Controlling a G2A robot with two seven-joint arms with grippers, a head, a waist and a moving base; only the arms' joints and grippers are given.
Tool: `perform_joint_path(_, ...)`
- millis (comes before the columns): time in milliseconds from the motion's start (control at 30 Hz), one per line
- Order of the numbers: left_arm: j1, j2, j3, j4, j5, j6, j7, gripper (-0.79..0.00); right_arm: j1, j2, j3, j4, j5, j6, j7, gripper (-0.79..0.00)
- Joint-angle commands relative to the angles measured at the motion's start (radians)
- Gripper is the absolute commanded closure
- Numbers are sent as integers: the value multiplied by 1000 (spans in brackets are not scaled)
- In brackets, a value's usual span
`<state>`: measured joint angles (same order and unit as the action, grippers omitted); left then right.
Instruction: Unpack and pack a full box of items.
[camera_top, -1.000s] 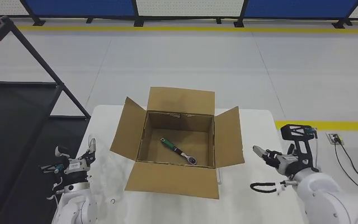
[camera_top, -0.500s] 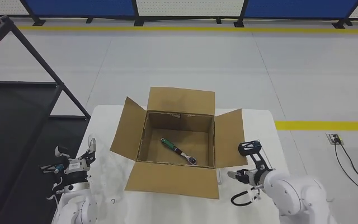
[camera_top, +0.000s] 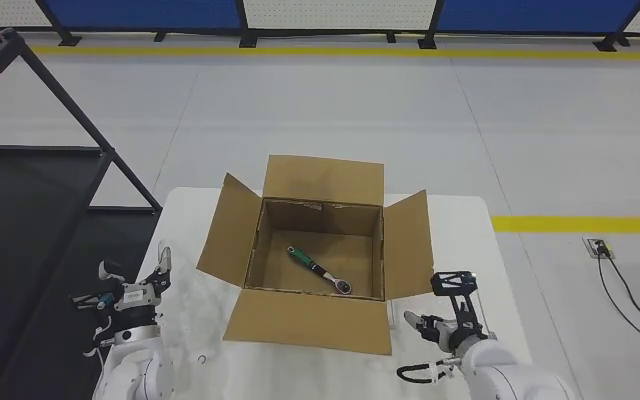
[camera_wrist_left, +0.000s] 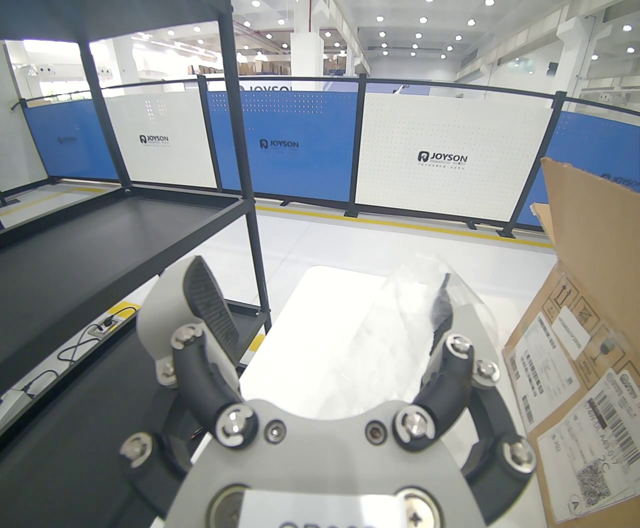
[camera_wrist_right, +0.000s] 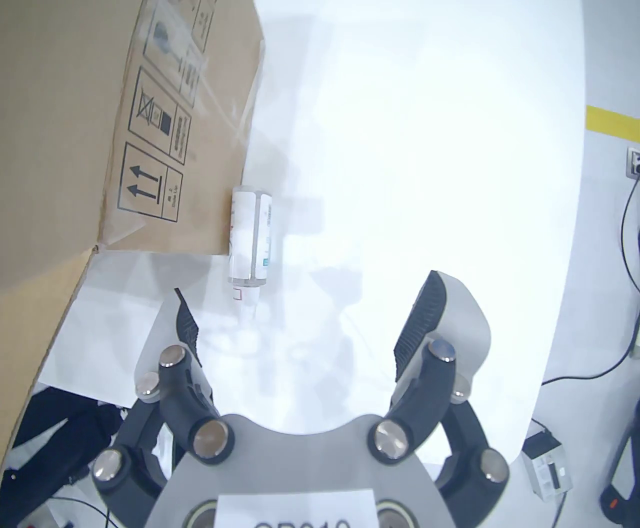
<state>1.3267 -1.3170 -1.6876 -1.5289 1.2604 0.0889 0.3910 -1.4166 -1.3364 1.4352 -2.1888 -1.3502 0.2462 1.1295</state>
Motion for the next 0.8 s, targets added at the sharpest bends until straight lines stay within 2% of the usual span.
perform_joint_path(0, 0, 0, 0, 0, 0, 0, 0, -785, -39, 0, 19, -22, 17, 19, -30, -727)
perform_joint_path(67, 0, 0, 0, 0, 0, 0, 0, -785, -74, 0, 31, -32, 39, 23, -66, -757)
perform_joint_path(200, 0, 0, 0, 0, 0, 0, 0, -785, -133, -4, 26, -23, 74, 47, -165, -717)
perform_joint_path(300, 0, 0, 0, 0, 0, 0, 0, -785, -169, -9, -2, 12, 99, 60, -269, -779)
perform_joint_path(433, 0, 0, 0, 0, 0, 0, 0, -785, -204, -14, -50, 61, 126, 53, -401, -785)
perform_joint_path(767, 0, 0, 0, 0, 0, 0, 0, -785, -205, -15, -58, 71, 132, 43, -404, -785)
